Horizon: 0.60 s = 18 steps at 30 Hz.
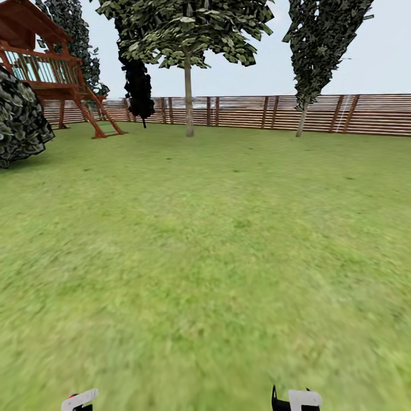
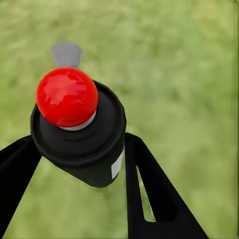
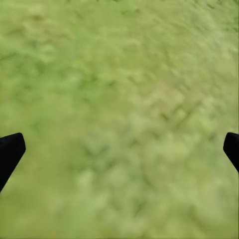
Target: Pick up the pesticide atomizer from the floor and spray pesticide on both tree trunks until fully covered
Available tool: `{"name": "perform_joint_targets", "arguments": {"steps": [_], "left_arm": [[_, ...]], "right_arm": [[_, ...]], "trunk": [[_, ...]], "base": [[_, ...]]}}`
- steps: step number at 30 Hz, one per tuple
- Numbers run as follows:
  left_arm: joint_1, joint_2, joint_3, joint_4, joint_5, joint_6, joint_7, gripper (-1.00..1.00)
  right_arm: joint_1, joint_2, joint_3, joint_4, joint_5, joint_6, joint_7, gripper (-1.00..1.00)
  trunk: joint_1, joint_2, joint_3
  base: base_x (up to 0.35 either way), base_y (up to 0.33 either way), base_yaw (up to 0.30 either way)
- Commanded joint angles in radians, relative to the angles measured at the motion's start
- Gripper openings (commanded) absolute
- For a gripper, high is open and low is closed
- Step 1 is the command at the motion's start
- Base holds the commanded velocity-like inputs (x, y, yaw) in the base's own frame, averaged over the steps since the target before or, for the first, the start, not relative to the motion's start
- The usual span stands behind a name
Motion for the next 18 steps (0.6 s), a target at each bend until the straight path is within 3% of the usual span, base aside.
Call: {"name": "perform_joint_targets", "arguments": {"steps": [1,18], "left_arm": [[-0.001,0.0,0.007,0.001,-0.011,-0.004,0.002,-1.0],[-0.001,0.0,0.007,0.001,-0.011,-0.004,0.002,-1.0]], "right_arm": [[-0.001,0.0,-0.006,0.001,0.011,-0.001,-0.006,1.0],[-0.001,0.0,-0.006,0.001,0.011,-0.001,-0.006,1.0]], "trunk": [[0.0,0.0,-0.001],[0.0,0.0,-0.001]], "base": [[0.339,0.0,0.0],[0.339,0.0,0.0]]}}
